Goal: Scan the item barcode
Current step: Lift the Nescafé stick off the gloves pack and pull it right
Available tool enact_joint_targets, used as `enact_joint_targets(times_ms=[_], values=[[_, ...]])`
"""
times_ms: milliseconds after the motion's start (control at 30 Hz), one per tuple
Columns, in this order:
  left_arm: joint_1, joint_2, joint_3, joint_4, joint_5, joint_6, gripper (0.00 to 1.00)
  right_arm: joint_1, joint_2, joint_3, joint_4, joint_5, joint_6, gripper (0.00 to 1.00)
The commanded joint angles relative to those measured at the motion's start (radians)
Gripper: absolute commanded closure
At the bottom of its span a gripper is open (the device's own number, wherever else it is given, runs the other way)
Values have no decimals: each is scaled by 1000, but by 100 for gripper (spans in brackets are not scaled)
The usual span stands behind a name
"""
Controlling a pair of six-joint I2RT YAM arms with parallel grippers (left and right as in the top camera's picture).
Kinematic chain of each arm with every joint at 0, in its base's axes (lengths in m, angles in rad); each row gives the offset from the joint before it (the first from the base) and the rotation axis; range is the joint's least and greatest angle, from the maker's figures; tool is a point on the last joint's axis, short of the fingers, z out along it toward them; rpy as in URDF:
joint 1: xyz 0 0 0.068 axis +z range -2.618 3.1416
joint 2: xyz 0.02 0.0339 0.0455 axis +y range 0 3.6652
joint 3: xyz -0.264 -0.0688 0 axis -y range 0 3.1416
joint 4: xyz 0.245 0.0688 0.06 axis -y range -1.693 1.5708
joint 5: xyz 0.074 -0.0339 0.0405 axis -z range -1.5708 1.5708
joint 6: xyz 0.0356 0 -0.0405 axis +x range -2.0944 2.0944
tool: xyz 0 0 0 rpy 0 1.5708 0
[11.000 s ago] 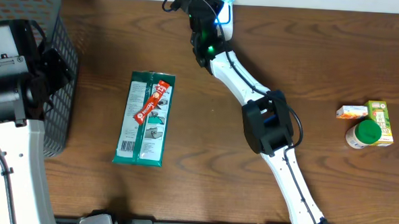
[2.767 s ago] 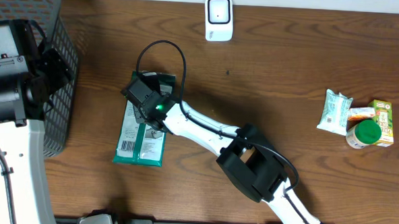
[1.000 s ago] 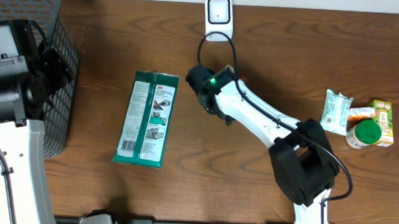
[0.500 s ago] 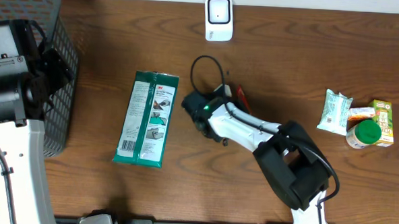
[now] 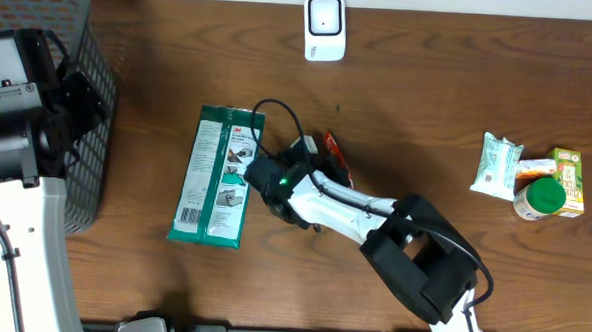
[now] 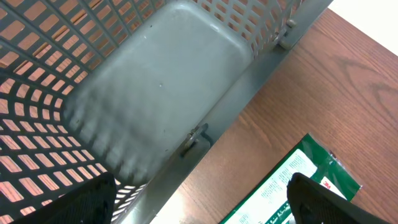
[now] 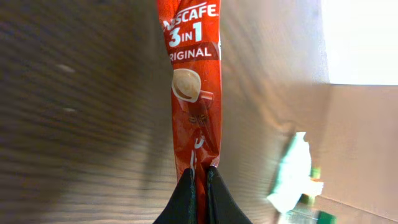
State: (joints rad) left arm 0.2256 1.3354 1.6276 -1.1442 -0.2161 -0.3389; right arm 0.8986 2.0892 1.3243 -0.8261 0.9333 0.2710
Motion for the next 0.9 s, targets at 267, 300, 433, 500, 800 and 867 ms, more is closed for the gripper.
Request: enact_joint_targets(times_ms=[267,300,433,500,800,867], values=[[3,4,7,0,-13,9,12,-43,72,-5,21,191,31,99],[3,4,7,0,-13,9,12,-48,73,-5,24,171,31,99],[3,4,7,0,-13,9,12,-60,73,-5,31,60,28,99],[3,4,7,0,-13,9,12,-60,73,-5,34,6,28,99],[3,4,7,0,-13,9,12,-59,73,-5,53,-105,29,99],[3,4,7,0,-13,9,12,-58,73,-5,53,-126,29,99]])
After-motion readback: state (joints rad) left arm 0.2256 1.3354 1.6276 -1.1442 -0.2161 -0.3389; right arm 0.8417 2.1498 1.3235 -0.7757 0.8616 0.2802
